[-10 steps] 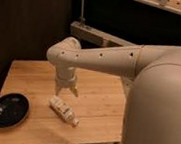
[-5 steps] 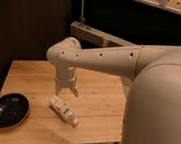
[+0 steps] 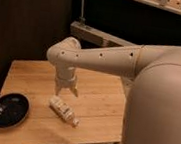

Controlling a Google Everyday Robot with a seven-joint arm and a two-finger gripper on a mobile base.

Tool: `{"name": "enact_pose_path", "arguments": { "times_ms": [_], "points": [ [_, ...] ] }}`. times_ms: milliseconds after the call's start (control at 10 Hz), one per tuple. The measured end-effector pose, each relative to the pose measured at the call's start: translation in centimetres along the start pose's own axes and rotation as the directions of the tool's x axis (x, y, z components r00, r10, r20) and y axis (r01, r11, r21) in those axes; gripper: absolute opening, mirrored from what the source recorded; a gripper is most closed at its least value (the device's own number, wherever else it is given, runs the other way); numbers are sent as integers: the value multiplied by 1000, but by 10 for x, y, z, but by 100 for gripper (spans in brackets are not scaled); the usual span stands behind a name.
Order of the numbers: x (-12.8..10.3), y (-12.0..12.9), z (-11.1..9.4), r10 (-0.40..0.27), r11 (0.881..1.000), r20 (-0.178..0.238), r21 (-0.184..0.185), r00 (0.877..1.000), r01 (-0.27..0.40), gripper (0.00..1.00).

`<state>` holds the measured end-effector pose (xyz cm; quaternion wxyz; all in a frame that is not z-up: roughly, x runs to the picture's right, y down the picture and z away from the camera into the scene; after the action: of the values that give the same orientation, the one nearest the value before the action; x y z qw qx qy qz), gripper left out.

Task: Place the bottle in the ceramic bowl

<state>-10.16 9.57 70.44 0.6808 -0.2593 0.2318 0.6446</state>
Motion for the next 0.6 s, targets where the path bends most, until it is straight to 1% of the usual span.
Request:
{"name": "enact_pose_path", "arguments": {
  "times_ms": [500, 600],
  "points": [
    [0, 0, 0, -1, 1000, 0, 0, 1000, 1, 65],
    [0, 0, 0, -12, 1000, 1, -3, 1000, 12, 65]
  ]
}}
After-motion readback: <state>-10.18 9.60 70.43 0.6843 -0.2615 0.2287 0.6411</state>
